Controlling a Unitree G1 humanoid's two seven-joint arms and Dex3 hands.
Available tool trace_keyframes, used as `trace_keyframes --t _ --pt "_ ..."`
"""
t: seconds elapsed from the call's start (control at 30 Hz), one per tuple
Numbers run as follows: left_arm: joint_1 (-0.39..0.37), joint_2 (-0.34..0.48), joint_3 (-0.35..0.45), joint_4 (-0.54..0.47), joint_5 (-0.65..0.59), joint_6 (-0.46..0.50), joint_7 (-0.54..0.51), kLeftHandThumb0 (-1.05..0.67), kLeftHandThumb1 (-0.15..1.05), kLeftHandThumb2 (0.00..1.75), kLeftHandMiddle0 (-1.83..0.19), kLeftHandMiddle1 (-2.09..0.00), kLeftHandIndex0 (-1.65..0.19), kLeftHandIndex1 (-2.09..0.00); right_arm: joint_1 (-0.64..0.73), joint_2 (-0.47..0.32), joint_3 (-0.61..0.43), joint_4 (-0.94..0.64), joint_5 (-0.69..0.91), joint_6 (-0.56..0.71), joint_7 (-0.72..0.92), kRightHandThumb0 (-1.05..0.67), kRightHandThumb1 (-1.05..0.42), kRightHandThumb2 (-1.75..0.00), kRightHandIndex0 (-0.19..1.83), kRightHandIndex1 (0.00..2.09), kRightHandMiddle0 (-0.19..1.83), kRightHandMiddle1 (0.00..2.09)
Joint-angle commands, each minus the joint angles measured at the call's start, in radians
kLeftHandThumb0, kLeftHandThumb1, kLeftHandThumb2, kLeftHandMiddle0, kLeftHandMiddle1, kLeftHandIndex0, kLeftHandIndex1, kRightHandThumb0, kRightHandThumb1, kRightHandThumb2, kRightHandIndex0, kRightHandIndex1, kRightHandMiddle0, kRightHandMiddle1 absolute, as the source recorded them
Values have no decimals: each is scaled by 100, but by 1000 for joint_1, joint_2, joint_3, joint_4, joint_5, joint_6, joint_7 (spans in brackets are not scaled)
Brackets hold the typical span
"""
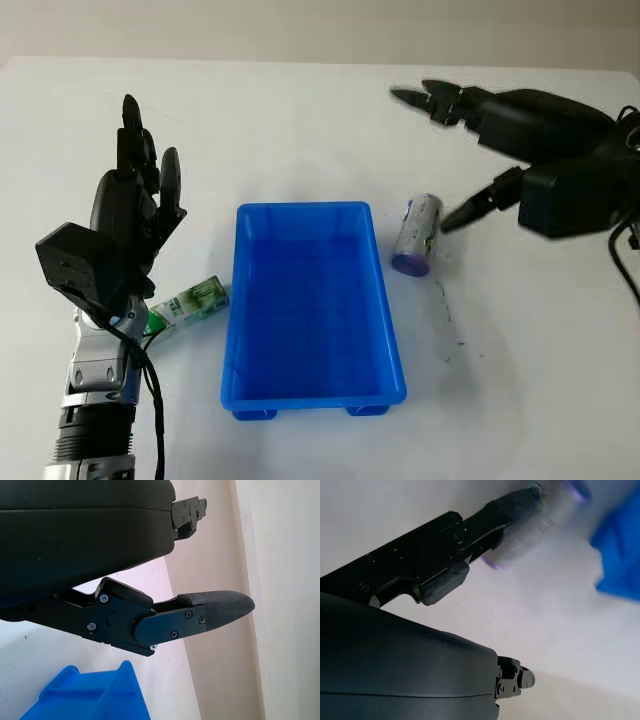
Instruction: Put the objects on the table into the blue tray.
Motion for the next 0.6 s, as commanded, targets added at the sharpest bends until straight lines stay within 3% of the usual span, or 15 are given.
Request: trace_keyframes --t 0.0,0.27,0.57 --pt "-18 15 -4 1 4 2 -6 -79 105 63 19 0 19 0 -21 -36 16 -11 -36 -35 -11 -78 -77 -5 -5 7 1 7" --pt "-26 23 -5 12 6 -3 -17 -78 105 64 19 0 19 0 -52 -90 71 20 -162 -175 -37 -69 -75 -5 2 8 8 8" --pt "-35 22 -10 19 13 -3 -17 -78 105 63 19 0 19 0 -27 -52 103 91 -188 -247 -132 -53 -74 -5 10 8 16 8"
